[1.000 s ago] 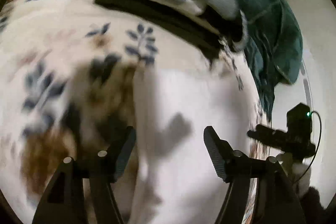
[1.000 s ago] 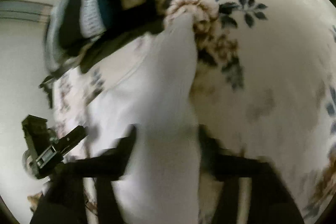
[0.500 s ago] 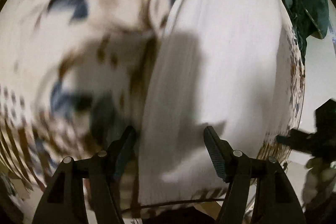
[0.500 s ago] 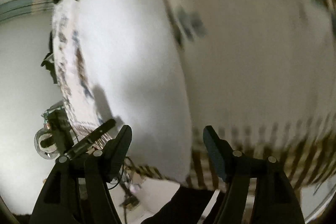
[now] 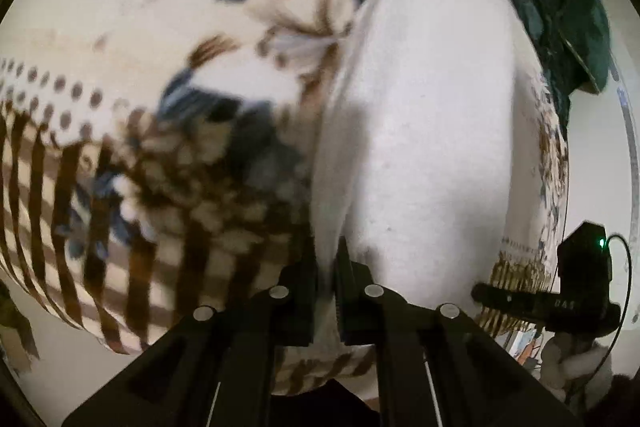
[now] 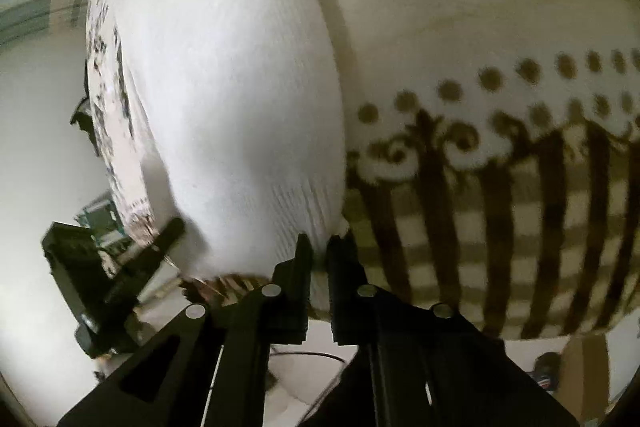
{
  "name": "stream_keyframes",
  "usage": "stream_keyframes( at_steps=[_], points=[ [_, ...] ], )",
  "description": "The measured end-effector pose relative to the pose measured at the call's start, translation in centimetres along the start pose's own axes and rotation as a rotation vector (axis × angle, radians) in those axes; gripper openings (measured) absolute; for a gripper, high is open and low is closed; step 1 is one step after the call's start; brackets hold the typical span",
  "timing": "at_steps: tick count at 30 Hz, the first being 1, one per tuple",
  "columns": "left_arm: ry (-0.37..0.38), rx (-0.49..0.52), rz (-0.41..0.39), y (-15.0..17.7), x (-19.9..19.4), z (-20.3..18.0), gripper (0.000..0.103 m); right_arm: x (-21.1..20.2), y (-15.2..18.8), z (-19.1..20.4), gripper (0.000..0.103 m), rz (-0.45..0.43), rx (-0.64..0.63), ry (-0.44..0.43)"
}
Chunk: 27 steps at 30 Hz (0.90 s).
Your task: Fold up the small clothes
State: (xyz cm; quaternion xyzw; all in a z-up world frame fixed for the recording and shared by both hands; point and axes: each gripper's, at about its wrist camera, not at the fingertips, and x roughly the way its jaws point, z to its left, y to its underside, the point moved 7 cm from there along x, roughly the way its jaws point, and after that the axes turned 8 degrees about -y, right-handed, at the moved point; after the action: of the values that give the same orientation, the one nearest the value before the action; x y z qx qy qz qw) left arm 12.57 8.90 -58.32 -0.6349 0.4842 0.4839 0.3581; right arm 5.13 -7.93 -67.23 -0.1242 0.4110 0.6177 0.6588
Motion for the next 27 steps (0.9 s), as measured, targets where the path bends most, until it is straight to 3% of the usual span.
stream_keyframes(
  at_steps=[3, 4, 5, 6, 8, 10, 14, 15, 17, 19, 20, 23, 27],
  points=[
    [0.094, -0.047, 0.037, -0.1, 0.5, 1.2, 0.024, 0.8, -0.3, -0.4, 0.011, 0.028, 0.026, -0.030],
    [0.099, -0.043, 0.037, -0.3, 0.5, 1.4, 0.049, 0.6, -0.7, -0.4, 0.013, 0.024, 0.043, -0.058],
    [0.127, -0.042, 0.031, -0.6, 0.6, 1.5, 0.068, -0.1, -1.2, -0.6, 0.027, 0.024, 0.045, -0.070],
    [0.160, -0.046, 0.031, -0.7, 0.7, 1.5, 0.070, -0.3, -1.5, -0.5, 0.055, 0.021, 0.034, -0.066],
    [0.215, -0.066, 0.066, -0.8, 2.3, 0.8, 0.070, -0.9, -1.9, -0.3, 0.076, -0.009, 0.001, -0.085],
    [0.223, -0.061, 0.102, -0.7, 3.6, 0.7, 0.070, 0.2, -2.0, -0.6, 0.076, 0.047, 0.006, -0.118],
    [0.162, -0.007, 0.054, -1.0, 3.9, -1.3, 0.070, 3.0, -1.9, -1.6, 0.076, 0.109, 0.046, -0.151],
    [0.154, 0.019, 0.038, -0.9, 3.5, -1.7, 0.066, 3.4, -1.8, -1.4, 0.076, 0.106, 0.049, -0.168],
    [0.173, 0.052, 0.022, -0.1, 3.3, -3.1, 0.016, 4.6, -2.0, -0.4, 0.074, 0.120, 0.057, -0.240],
    [0.195, 0.058, 0.006, -0.1, 2.8, -3.9, 0.016, 5.7, -1.6, 0.2, 0.040, 0.140, 0.083, -0.283],
    [0.201, 0.055, -0.002, -0.2, 2.2, -4.1, 0.016, 5.9, -1.5, 0.3, 0.018, 0.135, 0.088, -0.285],
    [0.265, -0.014, -0.004, -0.3, 0.2, -4.0, 0.015, 5.0, -1.2, 0.9, 0.015, 0.095, 0.100, -0.322],
    [0.395, -0.096, -0.026, -1.6, -3.6, -4.5, 0.015, 0.7, -1.6, 3.1, 0.014, 0.036, 0.059, -0.378]
  ],
)
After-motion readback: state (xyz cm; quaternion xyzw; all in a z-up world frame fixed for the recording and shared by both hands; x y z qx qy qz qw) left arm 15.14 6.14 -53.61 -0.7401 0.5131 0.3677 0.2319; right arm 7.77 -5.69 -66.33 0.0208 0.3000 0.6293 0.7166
